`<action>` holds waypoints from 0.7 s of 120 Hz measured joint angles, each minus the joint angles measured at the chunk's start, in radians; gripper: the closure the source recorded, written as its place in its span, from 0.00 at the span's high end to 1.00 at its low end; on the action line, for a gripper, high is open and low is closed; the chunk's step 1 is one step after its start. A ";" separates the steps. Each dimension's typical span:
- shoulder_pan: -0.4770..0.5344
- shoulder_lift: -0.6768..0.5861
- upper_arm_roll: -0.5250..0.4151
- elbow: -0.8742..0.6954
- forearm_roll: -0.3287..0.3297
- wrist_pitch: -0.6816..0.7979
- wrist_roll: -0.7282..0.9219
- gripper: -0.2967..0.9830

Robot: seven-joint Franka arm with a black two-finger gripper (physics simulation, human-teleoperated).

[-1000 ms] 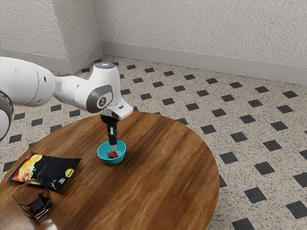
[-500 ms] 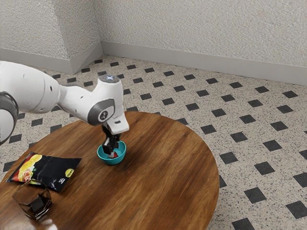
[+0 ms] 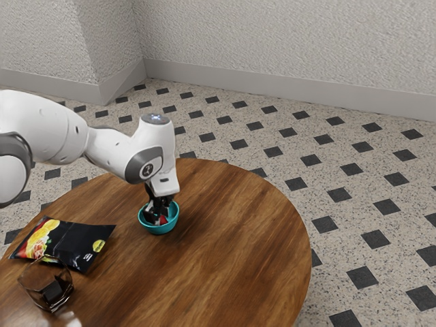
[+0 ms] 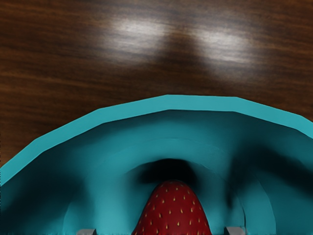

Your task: Take strawberry from the bowl

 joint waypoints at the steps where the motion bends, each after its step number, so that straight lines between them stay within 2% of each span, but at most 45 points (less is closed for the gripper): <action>1: 0.000 0.000 0.000 0.000 0.000 0.001 0.001 0.49; 31: -0.002 -0.001 0.000 0.001 -0.003 0.012 0.008 0.40; 41: -0.004 -0.006 -0.001 0.000 -0.008 0.016 0.017 0.31; 52: -0.003 -0.020 -0.001 -0.006 -0.012 0.023 0.031 0.27; 69: 0.002 -0.088 -0.001 -0.041 -0.014 0.032 0.048 0.23; 84: -0.037 -0.168 -0.001 -0.059 -0.015 0.034 0.057 0.22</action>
